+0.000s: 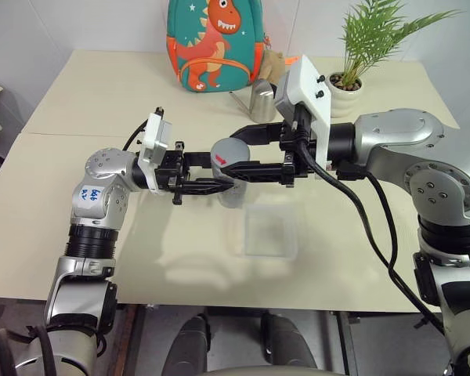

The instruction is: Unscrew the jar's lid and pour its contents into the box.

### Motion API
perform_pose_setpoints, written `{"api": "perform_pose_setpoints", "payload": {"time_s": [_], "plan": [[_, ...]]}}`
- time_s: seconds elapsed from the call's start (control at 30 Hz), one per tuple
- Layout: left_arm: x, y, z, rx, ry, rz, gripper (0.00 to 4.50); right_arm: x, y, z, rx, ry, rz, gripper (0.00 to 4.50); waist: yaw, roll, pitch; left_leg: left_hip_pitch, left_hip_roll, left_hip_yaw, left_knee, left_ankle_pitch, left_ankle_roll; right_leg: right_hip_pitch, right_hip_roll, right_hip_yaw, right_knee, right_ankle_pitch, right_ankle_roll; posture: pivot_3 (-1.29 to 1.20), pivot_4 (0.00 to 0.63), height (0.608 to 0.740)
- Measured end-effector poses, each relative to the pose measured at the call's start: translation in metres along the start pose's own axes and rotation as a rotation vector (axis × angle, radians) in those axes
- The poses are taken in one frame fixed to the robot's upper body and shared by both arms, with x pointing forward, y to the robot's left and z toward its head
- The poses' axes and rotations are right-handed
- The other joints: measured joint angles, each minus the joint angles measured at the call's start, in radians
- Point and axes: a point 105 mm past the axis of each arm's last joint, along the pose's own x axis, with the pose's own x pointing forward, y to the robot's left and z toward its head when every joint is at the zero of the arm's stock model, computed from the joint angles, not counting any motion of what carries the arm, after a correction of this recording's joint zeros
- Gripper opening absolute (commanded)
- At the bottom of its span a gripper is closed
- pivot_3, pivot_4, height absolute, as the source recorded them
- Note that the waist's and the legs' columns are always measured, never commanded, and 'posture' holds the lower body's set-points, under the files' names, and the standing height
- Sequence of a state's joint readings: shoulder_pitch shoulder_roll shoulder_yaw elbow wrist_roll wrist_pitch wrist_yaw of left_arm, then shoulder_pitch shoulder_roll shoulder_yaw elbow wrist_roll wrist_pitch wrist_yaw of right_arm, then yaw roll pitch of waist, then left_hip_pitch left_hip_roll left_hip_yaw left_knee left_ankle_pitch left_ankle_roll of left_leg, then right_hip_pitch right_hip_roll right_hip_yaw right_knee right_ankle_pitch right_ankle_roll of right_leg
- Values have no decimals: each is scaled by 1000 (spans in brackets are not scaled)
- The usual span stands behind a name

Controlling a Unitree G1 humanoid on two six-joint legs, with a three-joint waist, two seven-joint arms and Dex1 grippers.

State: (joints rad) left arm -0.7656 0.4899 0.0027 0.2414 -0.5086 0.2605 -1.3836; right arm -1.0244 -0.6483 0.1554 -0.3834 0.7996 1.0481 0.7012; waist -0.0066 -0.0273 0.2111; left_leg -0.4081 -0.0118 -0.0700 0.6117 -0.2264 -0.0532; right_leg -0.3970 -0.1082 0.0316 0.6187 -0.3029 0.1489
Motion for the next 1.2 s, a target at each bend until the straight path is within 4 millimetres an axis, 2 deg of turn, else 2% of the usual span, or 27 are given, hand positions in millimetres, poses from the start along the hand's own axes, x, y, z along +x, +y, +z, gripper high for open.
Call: {"api": "perform_pose_setpoints", "payload": {"time_s": [0.53, 0.57, 0.63, 0.67, 0.73, 0.83, 1.0, 1.13, 1.2], "plan": [[-1, 1, -1, 9, 1, 5, 1846, 0, -4, 3, 12, -9, 19, 2693, 0, 0, 0, 0, 0, 0, 0, 0, 0, 0, 0, 0, 0, 0, 0, 0, 150, 740], [-1, -5, -8, -2, 46, -37, 1846, -3, -15, 14, -30, -46, -45, 2693, -1, 1, 1, 0, -1, 1, 0, 0, 0, 0, 0, 0, 0, 0, 0, 0, 150, 740], [5, -26, -41, -114, 95, -123, 1846, -39, -52, 53, -127, -157, -283, 2693, 1, 4, 1, 0, -2, 3, 0, 0, 0, 0, -2, 2, -1, 0, 1, 0, 150, 740], [4, -32, -54, -165, 103, -135, 1846, -52, -58, 67, -165, -198, -342, 2693, 3, 2, 1, -1, -1, 2, 0, 0, 0, 0, 0, 1, -1, 0, 1, 0, 150, 740], [4, -33, -59, -186, 116, -139, 1846, -57, -60, 73, -188, -225, -364, 2693, 2, 0, 1, -1, 2, 1, 0, -1, -1, 0, 3, 1, -1, -1, 0, 0, 150, 740], [6, -26, -47, -128, 112, -139, 1846, -49, -60, 64, -159, -205, -345, 2693, 1, 0, 2, -1, 3, 1, 0, -1, -2, -1, 3, 1, 1, -1, -1, 0, 150, 740], [5, -10, -29, -80, 69, -65, 1846, -52, -64, 58, -143, -192, -366, 2693, -1, 0, 2, -1, 5, 1, 0, -1, -2, -2, 6, 1, 1, -2, -2, 0, 150, 740], [-5, 7, 3, -21, 3, 24, 1846, -69, -75, 23, -53, -113, -451, 2693, 3, 0, 2, -1, 6, 1, 0, -1, -2, -1, 7, 1, 2, -2, -2, 0, 150, 740], [-13, 13, 13, -5, -1, 65, 1846, -83, -81, -7, 13, -43, -519, 2693, 5, 0, 2, -2, 5, 1, 0, -2, -2, -1, 7, 1, 2, -2, -2, 0, 150, 740]]}}
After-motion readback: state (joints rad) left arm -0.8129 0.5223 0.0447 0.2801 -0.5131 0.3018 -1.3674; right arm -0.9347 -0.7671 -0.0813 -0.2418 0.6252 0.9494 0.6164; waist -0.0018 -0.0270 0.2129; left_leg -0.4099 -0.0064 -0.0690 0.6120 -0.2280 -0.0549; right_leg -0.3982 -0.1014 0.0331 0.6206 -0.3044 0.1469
